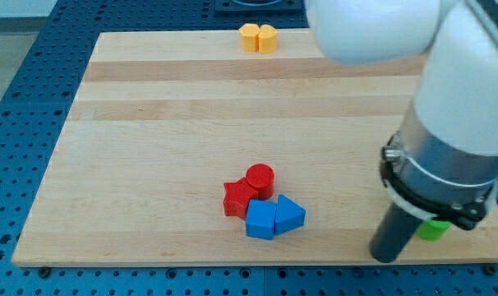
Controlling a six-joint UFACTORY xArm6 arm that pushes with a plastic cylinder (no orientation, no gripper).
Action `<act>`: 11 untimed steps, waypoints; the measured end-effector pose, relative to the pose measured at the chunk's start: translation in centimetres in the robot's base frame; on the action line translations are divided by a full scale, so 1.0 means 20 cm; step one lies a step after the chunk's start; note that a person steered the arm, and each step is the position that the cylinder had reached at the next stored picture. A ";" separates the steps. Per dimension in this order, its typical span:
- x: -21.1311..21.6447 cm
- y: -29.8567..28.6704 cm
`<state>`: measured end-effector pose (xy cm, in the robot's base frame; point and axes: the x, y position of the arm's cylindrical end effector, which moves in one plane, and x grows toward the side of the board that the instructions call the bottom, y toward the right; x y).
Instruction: Push the green blocks diagonally towards the center of the board
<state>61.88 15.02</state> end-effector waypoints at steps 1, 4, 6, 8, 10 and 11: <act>0.00 0.15; -0.01 0.35; -0.07 0.35; -0.16 0.35; -0.25 0.35; -0.27 0.35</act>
